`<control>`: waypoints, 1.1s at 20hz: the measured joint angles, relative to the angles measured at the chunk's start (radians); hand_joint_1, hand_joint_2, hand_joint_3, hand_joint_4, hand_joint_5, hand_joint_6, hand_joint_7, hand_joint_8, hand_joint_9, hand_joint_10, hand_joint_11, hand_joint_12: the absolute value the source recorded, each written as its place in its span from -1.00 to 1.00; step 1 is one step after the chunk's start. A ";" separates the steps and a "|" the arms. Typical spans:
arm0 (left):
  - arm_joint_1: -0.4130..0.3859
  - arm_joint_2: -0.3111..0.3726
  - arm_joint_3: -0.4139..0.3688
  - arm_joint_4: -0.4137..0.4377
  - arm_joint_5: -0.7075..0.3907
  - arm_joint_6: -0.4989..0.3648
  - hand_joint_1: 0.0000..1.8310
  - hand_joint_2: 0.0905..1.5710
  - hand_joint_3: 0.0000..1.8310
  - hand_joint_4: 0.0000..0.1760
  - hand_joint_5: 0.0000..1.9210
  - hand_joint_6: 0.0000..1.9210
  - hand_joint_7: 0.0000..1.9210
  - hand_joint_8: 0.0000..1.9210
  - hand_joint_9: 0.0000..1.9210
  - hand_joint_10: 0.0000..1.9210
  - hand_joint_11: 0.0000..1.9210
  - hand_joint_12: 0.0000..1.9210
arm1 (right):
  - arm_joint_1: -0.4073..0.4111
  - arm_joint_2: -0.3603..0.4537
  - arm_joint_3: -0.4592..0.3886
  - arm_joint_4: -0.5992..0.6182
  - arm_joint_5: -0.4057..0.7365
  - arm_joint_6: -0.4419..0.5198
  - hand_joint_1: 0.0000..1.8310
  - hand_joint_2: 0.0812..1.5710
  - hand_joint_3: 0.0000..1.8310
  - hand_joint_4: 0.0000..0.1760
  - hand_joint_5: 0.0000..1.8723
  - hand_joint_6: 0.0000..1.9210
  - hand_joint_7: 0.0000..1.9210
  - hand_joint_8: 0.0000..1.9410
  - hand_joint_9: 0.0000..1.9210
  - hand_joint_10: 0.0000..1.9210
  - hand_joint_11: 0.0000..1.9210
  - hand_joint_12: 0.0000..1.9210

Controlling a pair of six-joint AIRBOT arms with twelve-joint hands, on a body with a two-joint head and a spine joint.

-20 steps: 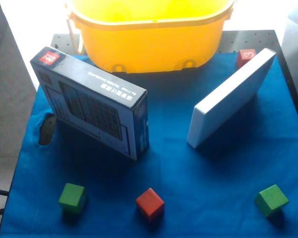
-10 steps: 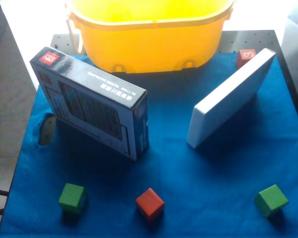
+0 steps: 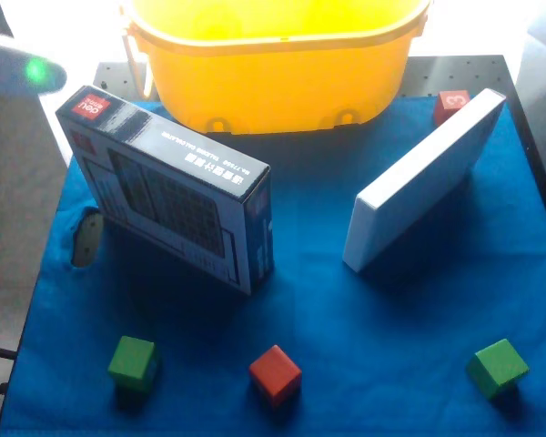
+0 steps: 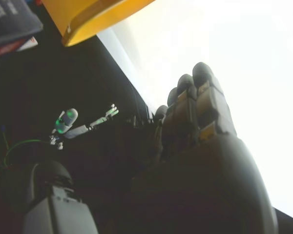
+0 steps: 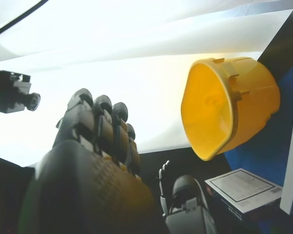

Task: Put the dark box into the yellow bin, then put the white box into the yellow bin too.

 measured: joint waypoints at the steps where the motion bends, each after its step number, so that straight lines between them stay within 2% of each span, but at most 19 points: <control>1: 0.000 0.000 -0.006 0.028 0.005 -0.007 -0.41 -0.19 -1.00 0.10 -1.00 -1.00 -0.90 -1.00 -0.84 -1.00 -0.91 -0.70 | 0.000 -0.002 0.000 0.000 0.000 0.000 -0.95 0.36 -1.00 0.00 -0.84 -0.99 -0.68 -0.99 -0.80 -0.99 -0.96 -0.97; 3: -0.003 0.000 -0.013 0.078 0.017 -0.031 -0.36 -0.25 -1.00 0.23 -0.97 -1.00 -0.85 -1.00 -0.81 -1.00 -0.96 -0.52 | -0.002 -0.002 0.000 0.000 0.000 0.000 -0.94 0.36 -1.00 -0.10 -0.84 -0.99 -0.67 -0.99 -0.78 -0.99 -0.95 -0.97; 4: -0.005 0.000 -0.013 0.091 0.024 -0.035 -0.29 -0.28 -1.00 0.22 -0.96 -1.00 -0.85 -1.00 -0.82 -1.00 -0.99 -0.43 | -0.005 -0.003 0.000 0.001 0.001 0.000 -0.95 0.37 -1.00 -0.21 -0.83 -0.99 -0.66 -0.99 -0.78 -0.99 -0.95 -0.97; 5: -0.005 0.001 -0.017 0.097 0.034 -0.037 -0.24 -0.29 -1.00 0.13 -0.96 -1.00 -0.85 -1.00 -0.81 -1.00 -1.00 -0.41 | -0.005 -0.003 0.000 0.001 -0.001 0.000 -0.96 0.39 -1.00 -0.33 -0.85 -1.00 -0.67 -0.99 -0.78 -0.99 -0.95 -0.97; 6: -0.005 0.001 -0.017 0.118 0.043 -0.039 -0.25 -0.31 -1.00 0.00 -0.96 -1.00 -0.83 -1.00 -0.79 -0.99 -1.00 -0.38 | -0.006 -0.007 0.001 0.001 -0.002 0.000 -0.98 0.40 -0.99 -0.32 -0.87 -1.00 -0.66 -0.99 -0.78 -0.99 -0.95 -0.97; 7: -0.011 0.001 -0.018 0.135 0.056 -0.041 -0.28 -0.30 -1.00 0.01 -0.95 -1.00 -0.81 -0.99 -0.77 -0.99 -1.00 -0.32 | -0.006 -0.008 0.001 0.001 -0.002 0.000 -0.97 0.40 -0.99 -0.36 -0.88 -1.00 -0.65 -0.99 -0.77 -0.99 -0.94 -0.96; 9: -0.034 -0.003 -0.018 0.186 0.078 -0.079 -0.28 -0.29 -1.00 0.16 -0.90 -0.99 -0.77 -0.99 -0.73 -0.99 -1.00 -0.21 | -0.006 -0.010 0.001 0.001 0.000 0.000 -0.96 0.42 -0.99 -0.49 -0.89 -1.00 -0.65 -0.99 -0.75 -0.99 -0.92 -0.95; 10: -0.039 -0.007 -0.018 0.202 0.079 -0.084 -0.29 -0.26 -0.99 0.03 -0.90 -0.99 -0.76 -0.99 -0.72 -0.99 -1.00 -0.16 | -0.007 -0.010 0.001 0.001 0.000 0.000 -0.96 0.41 -0.99 -0.39 -0.89 -1.00 -0.64 -0.99 -0.73 -0.98 -0.90 -0.94; 11: -0.045 -0.015 -0.018 0.224 0.083 -0.096 -0.32 -0.23 -0.98 0.21 -0.91 -1.00 -0.75 -0.99 -0.71 -0.99 -1.00 -0.15 | -0.007 -0.010 0.001 0.001 0.000 0.000 -0.94 0.41 -1.00 -0.43 -0.89 -1.00 -0.63 -0.99 -0.74 -0.98 -0.92 -0.95; 13: -0.048 -0.033 -0.019 0.253 0.084 -0.106 -0.35 -0.18 -0.97 0.29 -0.92 -1.00 -0.75 -1.00 -0.70 -1.00 -1.00 -0.16 | -0.007 -0.010 0.001 0.001 0.000 0.000 -0.95 0.43 -0.99 -0.42 -0.88 -1.00 -0.63 -0.99 -0.73 -0.99 -0.91 -0.94; 14: -0.048 -0.040 -0.019 0.257 0.084 -0.108 -0.36 -0.16 -0.98 0.14 -0.92 -1.00 -0.75 -1.00 -0.70 -1.00 -1.00 -0.19 | -0.007 -0.010 0.001 0.002 0.000 0.000 -0.93 0.42 -1.00 -0.44 -0.87 -1.00 -0.62 -0.99 -0.73 -0.99 -0.92 -0.94; 15: -0.049 -0.045 -0.018 0.270 0.085 -0.118 -0.35 -0.15 -0.99 -0.14 -0.93 -1.00 -0.75 -1.00 -0.68 -1.00 -1.00 -0.15 | -0.007 -0.010 0.001 0.004 0.000 0.000 -0.93 0.42 -1.00 -0.39 -0.87 -0.99 -0.61 -0.99 -0.74 -0.99 -0.92 -0.94; 16: -0.049 -0.049 -0.016 0.281 0.084 -0.130 -0.34 -0.16 -1.00 -0.18 -0.94 -1.00 -0.76 -1.00 -0.69 -1.00 -1.00 -0.14 | -0.007 -0.010 0.001 0.004 0.000 0.000 -0.93 0.43 -1.00 -0.55 -0.87 -0.99 -0.63 -1.00 -0.74 -0.99 -0.93 -0.93; 19: -0.049 -0.065 -0.006 0.295 0.091 -0.138 -0.31 -0.21 -1.00 -0.19 -0.94 -1.00 -0.75 -1.00 -0.69 -1.00 -0.96 -0.22 | -0.007 -0.010 0.001 0.004 0.000 0.000 -0.94 0.41 -1.00 -0.32 -0.84 -0.99 -0.60 -0.99 -0.72 -0.99 -0.90 -0.92; 20: -0.051 -0.072 -0.001 0.303 0.094 -0.142 -0.27 -0.20 -1.00 -0.27 -0.93 -1.00 -0.75 -1.00 -0.70 -1.00 -0.99 -0.20 | -0.007 -0.010 0.001 0.004 0.000 0.000 -0.93 0.40 -1.00 -0.34 -0.84 -0.99 -0.60 -0.99 -0.71 -0.99 -0.89 -0.91; 22: -0.052 -0.084 0.010 0.338 0.097 -0.181 -0.23 -0.18 -1.00 -0.07 -0.90 -0.99 -0.75 -1.00 -0.71 -1.00 -1.00 -0.21 | -0.007 -0.010 0.001 0.004 0.000 0.000 -0.92 0.42 -1.00 -0.46 -0.83 -0.99 -0.59 -0.99 -0.71 -0.99 -0.91 -0.92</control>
